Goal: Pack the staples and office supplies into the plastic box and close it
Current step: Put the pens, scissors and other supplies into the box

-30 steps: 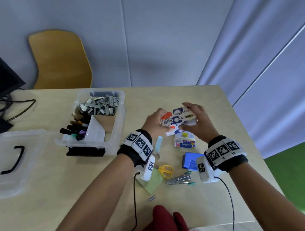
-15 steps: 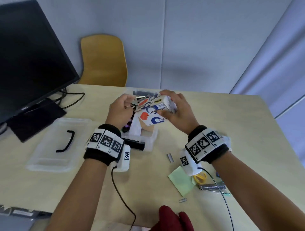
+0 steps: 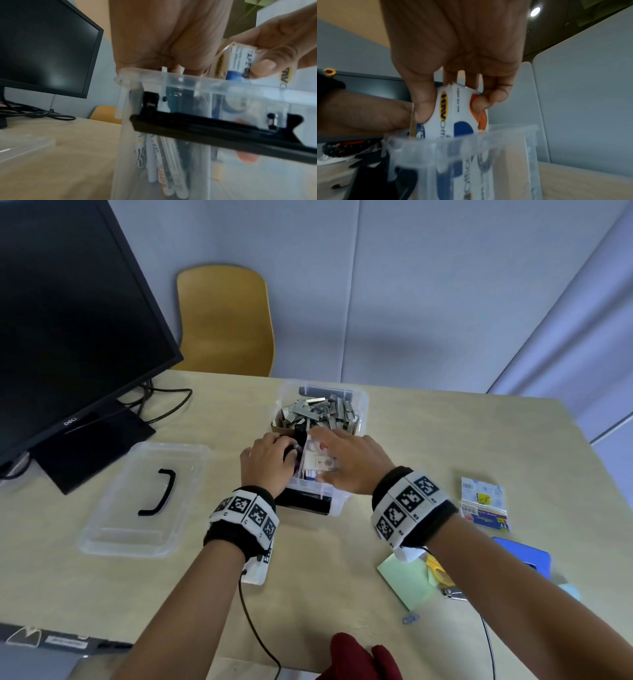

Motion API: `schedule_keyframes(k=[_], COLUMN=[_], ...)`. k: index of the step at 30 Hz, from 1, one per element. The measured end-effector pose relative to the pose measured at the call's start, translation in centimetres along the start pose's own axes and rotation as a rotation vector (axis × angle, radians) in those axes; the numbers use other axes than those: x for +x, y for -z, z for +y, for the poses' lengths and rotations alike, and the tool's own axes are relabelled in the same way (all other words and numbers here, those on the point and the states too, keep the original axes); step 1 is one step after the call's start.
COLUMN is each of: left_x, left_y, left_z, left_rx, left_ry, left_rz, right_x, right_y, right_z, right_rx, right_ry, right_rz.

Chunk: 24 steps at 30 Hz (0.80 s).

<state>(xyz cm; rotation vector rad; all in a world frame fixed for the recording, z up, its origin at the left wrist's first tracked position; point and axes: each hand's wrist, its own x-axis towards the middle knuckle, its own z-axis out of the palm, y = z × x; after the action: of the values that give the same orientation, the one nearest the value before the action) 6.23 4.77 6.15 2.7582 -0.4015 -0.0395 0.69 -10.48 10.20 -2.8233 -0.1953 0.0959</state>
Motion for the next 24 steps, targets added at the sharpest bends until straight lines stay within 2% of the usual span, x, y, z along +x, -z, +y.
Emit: schedule_keyframes(k=[4,10,24], left_x=[-0.4,-0.3,-0.5], left_y=[-0.6,-0.9,-1.1], left_z=[0.0,-0.1,0.2], left_rx=[0.064,0.051,0.055], left_ry=[-0.034,-0.026,-0.03], left_rz=[0.061,0.072,0.122], right_x=[0.3,-0.7,-0.9], right_y=[-1.1,-2.0,-2.8], right_z=[0.5,1.3,0.9], right_rx=[-0.041,-0.098,-0.067], right_ry=[-0.067,-0.066,-0.128], right_rz=[-0.036,-0.16,-0.151])
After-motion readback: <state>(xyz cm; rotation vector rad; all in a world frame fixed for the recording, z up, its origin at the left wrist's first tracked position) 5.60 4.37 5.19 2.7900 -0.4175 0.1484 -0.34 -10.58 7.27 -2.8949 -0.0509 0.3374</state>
